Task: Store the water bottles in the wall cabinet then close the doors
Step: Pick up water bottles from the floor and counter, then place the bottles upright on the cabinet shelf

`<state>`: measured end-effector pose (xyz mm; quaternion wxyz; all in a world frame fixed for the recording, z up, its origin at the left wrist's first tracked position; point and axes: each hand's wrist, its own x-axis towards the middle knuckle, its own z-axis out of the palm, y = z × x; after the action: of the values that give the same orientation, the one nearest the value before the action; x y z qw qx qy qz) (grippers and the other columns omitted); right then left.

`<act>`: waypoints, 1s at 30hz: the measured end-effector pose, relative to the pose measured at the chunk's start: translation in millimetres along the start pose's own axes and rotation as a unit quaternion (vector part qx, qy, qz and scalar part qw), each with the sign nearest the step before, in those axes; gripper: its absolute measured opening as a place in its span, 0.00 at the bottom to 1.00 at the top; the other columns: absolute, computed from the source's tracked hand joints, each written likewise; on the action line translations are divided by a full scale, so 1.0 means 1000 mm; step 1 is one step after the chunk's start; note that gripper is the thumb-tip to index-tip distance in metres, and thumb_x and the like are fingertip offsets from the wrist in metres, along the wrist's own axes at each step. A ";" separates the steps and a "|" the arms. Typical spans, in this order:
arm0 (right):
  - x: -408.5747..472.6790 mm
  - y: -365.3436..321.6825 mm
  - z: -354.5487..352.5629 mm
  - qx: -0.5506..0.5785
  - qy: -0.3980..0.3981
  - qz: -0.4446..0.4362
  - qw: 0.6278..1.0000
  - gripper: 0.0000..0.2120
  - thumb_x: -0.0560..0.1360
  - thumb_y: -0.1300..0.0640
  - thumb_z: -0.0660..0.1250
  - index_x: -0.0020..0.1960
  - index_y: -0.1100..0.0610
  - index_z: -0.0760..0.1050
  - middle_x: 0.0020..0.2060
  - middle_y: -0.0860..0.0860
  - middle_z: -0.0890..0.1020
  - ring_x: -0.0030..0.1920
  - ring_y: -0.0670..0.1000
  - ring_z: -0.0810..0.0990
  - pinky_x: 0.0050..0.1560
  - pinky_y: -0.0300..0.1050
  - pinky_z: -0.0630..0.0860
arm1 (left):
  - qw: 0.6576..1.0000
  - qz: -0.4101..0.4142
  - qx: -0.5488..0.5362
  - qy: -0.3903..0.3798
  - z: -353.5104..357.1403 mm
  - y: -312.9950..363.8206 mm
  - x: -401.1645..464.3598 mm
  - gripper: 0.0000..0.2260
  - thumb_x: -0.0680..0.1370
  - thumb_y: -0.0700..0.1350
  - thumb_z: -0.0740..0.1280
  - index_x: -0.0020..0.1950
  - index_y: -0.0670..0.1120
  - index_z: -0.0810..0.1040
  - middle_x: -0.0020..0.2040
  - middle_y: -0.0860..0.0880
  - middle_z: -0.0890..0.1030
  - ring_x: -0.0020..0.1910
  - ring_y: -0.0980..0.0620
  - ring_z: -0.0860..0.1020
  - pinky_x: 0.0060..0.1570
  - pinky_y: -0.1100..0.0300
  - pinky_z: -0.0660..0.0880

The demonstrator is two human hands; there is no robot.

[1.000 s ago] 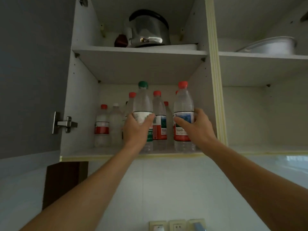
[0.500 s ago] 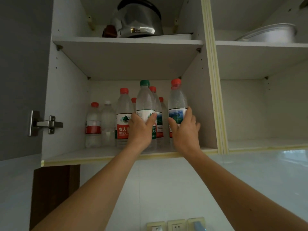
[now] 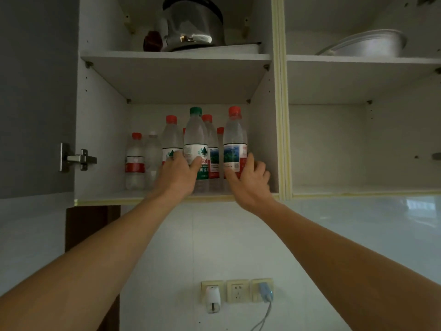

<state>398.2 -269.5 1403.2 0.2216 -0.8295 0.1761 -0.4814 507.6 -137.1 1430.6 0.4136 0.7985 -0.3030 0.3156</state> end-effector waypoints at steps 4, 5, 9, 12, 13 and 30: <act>-0.057 0.018 -0.044 -0.021 0.013 -0.127 0.992 0.21 0.83 0.44 0.57 0.73 0.51 0.68 0.68 0.53 0.68 0.67 0.55 0.66 0.70 0.54 0.66 | 0.997 0.051 -0.049 0.044 -0.014 0.027 -0.053 0.18 0.84 0.57 0.58 0.61 0.44 0.76 0.54 0.44 0.81 0.50 0.45 0.79 0.50 0.48 0.79; -0.072 0.025 -0.056 -0.019 0.021 -0.156 0.987 0.19 0.84 0.47 0.57 0.70 0.53 0.72 0.65 0.52 0.71 0.64 0.53 0.67 0.67 0.51 0.67 | 0.995 0.054 -0.074 0.041 -0.015 0.036 -0.069 0.16 0.84 0.56 0.58 0.58 0.45 0.77 0.52 0.45 0.81 0.48 0.46 0.79 0.47 0.52 0.78; -0.133 0.064 -0.101 0.027 0.018 -0.162 0.986 0.17 0.83 0.56 0.57 0.47 0.64 0.81 0.44 0.54 0.81 0.48 0.48 0.74 0.48 0.40 0.66 | 0.984 0.040 -0.171 0.003 -0.008 0.073 -0.145 0.15 0.84 0.54 0.58 0.47 0.46 0.78 0.43 0.48 0.82 0.41 0.50 0.80 0.39 0.54 0.76; -0.179 0.102 -0.123 0.058 -0.004 -0.095 0.994 0.17 0.82 0.57 0.58 0.42 0.65 0.78 0.39 0.55 0.80 0.44 0.48 0.76 0.45 0.39 0.70 | 0.974 0.010 -0.219 -0.060 0.012 0.094 -0.209 0.16 0.84 0.53 0.59 0.47 0.45 0.80 0.40 0.50 0.83 0.40 0.53 0.81 0.46 0.48 0.81; -0.196 0.116 -0.128 0.066 -0.008 -0.072 0.995 0.16 0.82 0.58 0.59 0.41 0.66 0.77 0.39 0.56 0.80 0.44 0.50 0.77 0.45 0.41 0.71 | 0.969 -0.004 -0.233 -0.079 0.021 0.099 -0.232 0.16 0.84 0.52 0.59 0.47 0.45 0.81 0.40 0.50 0.83 0.40 0.54 0.81 0.46 0.47 0.81; -0.584 0.321 -0.176 -0.003 -0.051 0.286 0.957 0.12 0.81 0.53 0.61 0.45 0.57 0.78 0.34 0.50 0.79 0.35 0.51 0.77 0.37 0.46 0.73 | 0.706 -0.172 -0.313 -0.612 0.187 0.075 -0.648 0.12 0.84 0.47 0.63 0.45 0.47 0.82 0.36 0.51 0.84 0.33 0.55 0.81 0.33 0.62 0.77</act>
<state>-58.2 -278.3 887.0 0.3567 -0.7682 0.3961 -0.3545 99.3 -187.9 890.8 0.4108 0.6795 -0.4282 -0.4315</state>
